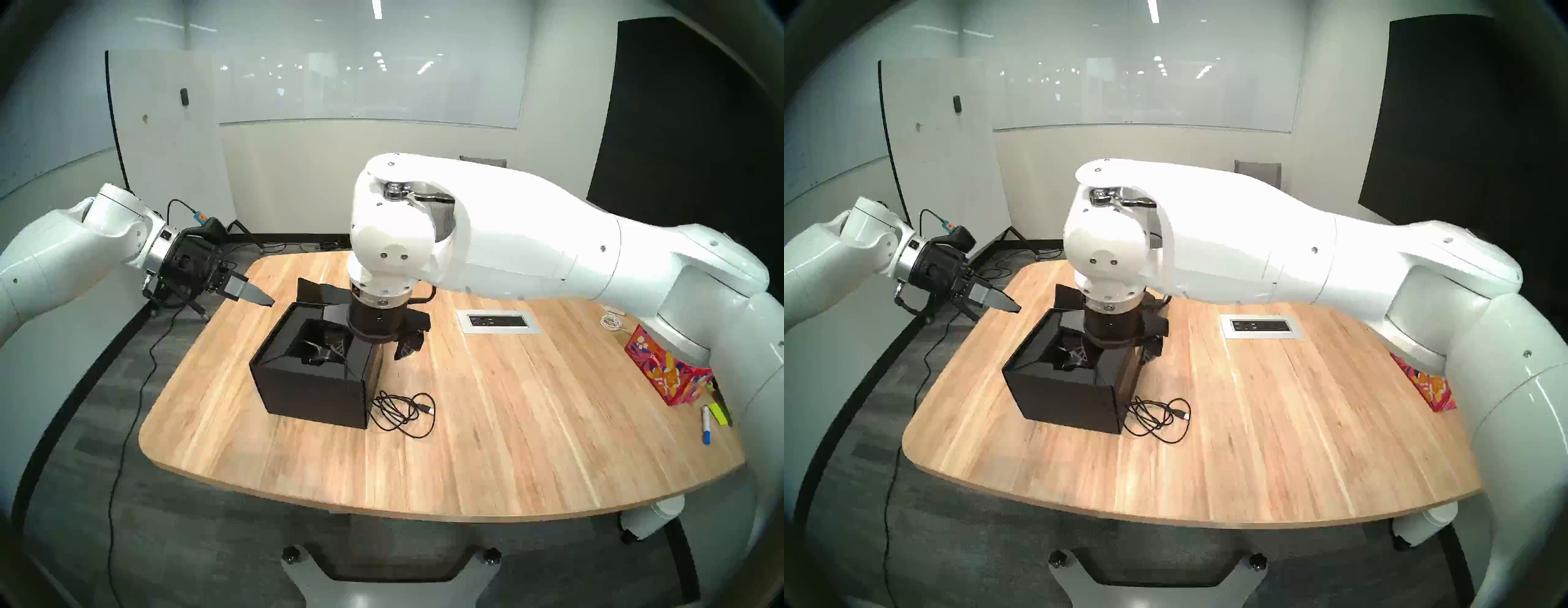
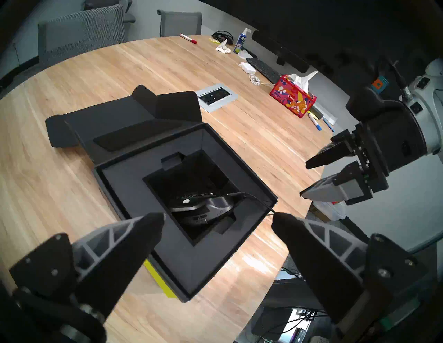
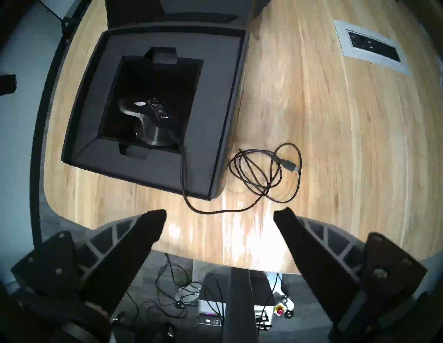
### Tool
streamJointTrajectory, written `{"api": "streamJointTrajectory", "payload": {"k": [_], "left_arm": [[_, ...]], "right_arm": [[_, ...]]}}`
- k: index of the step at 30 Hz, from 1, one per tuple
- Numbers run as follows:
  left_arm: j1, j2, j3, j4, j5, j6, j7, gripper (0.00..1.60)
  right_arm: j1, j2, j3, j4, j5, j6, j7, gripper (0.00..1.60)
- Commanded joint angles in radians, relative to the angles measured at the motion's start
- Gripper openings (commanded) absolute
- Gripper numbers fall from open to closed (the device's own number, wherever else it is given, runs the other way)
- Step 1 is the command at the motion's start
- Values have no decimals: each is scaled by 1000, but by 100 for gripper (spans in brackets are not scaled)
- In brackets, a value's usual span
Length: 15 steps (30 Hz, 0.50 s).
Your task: Open the box and place the mouse inside
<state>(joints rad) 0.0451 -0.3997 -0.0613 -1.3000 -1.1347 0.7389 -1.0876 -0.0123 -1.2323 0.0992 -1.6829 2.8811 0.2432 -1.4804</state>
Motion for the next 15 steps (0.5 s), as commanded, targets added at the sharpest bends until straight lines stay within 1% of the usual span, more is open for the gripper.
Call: {"api": "streamJointTrajectory", "payload": {"k": [1,15], "left_arm": [[-20,-1,-14,0,-5,-2,-22,160],[-20,-1,-13,0,-5,-2,-22,160]], "right_arm": [[-42,22,52,-29,-1,-49,-3,160],[-94,34,81,-54,-1,-97,-3,160]]}}
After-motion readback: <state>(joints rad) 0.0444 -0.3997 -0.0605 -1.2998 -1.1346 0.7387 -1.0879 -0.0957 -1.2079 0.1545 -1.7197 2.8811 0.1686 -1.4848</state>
